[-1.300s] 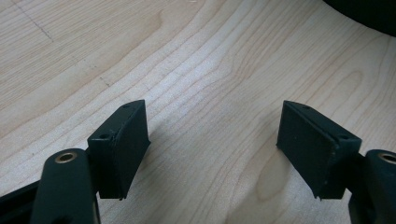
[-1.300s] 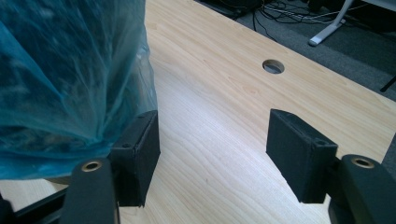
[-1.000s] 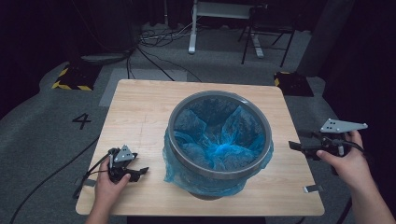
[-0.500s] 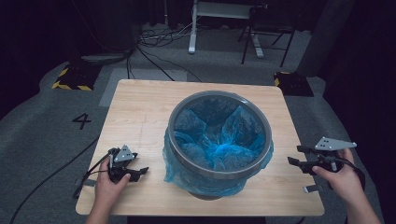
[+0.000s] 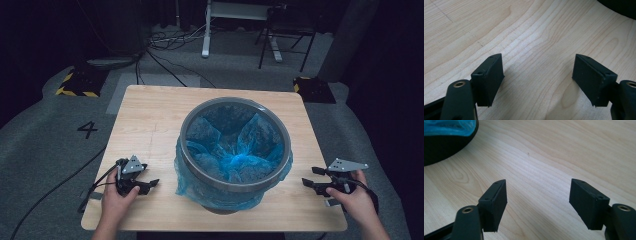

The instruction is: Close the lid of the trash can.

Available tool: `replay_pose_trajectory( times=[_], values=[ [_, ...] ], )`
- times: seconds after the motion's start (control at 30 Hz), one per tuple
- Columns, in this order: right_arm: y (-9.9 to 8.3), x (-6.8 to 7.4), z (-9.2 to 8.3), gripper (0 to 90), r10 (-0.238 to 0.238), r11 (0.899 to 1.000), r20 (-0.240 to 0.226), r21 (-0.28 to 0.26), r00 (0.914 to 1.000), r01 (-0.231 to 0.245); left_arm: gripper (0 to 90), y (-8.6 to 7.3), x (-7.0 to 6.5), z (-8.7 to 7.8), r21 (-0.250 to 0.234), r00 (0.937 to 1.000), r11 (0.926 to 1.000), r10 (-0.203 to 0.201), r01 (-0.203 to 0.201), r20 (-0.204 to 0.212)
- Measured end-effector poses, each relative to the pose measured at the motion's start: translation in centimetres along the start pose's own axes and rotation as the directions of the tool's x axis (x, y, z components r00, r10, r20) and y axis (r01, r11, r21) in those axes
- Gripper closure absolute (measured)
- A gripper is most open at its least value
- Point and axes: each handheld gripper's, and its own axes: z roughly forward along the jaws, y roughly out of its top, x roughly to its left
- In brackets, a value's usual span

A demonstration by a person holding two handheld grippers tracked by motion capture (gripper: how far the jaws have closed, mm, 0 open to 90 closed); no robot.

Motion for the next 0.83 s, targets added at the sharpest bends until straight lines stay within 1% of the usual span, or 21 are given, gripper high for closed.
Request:
replay_pose_trajectory(
  times=[0.17,0.3,0.43,0.5,0.53,0.6,0.67,0.77,0.83],
  values=[
    [-0.9,0.0,1.0,30.2,0.016,1.000,0.001,0.004,0.9999,-0.016,24.9,0.0,0.0,0.0,0.000,1.0000,1.0000,0.000,0.000,0.000],
    [-1.8,0.0,1.7,29.3,0.023,1.000,0.016,0.010,0.9996,-0.023,24.9,0.0,0.0,0.0,0.000,1.0000,1.0000,0.000,0.000,0.000],
    [-2.5,0.1,2.2,29.7,0.040,0.999,0.028,-0.011,0.9988,-0.040,24.9,0.0,0.0,0.0,0.000,1.0000,1.0000,0.000,0.000,0.000],
    [-2.9,0.3,2.5,29.5,0.038,0.999,0.034,-0.022,0.9987,-0.037,24.9,0.0,0.0,0.0,0.000,1.0000,1.0000,0.000,0.000,0.000],
    [-3.0,0.3,2.6,29.4,0.039,0.999,0.035,-0.019,0.9986,-0.038,24.9,0.0,0.0,0.0,0.000,1.0000,1.0000,0.000,0.000,0.000],
    [-3.0,0.5,2.6,29.3,0.023,1.000,0.047,-0.015,0.9986,-0.022,24.9,0.0,0.0,0.0,0.000,1.0000,1.0000,-0.001,0.001,0.000],
    [-2.9,0.8,2.7,27.5,0.005,1.000,0.063,-0.006,0.9980,-0.004,24.9,0.0,0.0,0.0,0.000,1.0000,1.0000,0.000,0.000,0.000],
    [-2.9,1.0,2.8,24.6,-0.002,1.000,0.071,-0.003,0.9975,0.002,24.9,0.0,0.0,0.0,0.000,1.0000,1.0000,0.000,0.000,0.000],
    [-2.9,1.1,2.9,19.2,0.022,1.000,0.096,0.003,0.9951,-0.022,24.9,0.0,0.0,0.0,0.000,1.0000,1.0000,0.000,0.000,0.000]
  ],
)
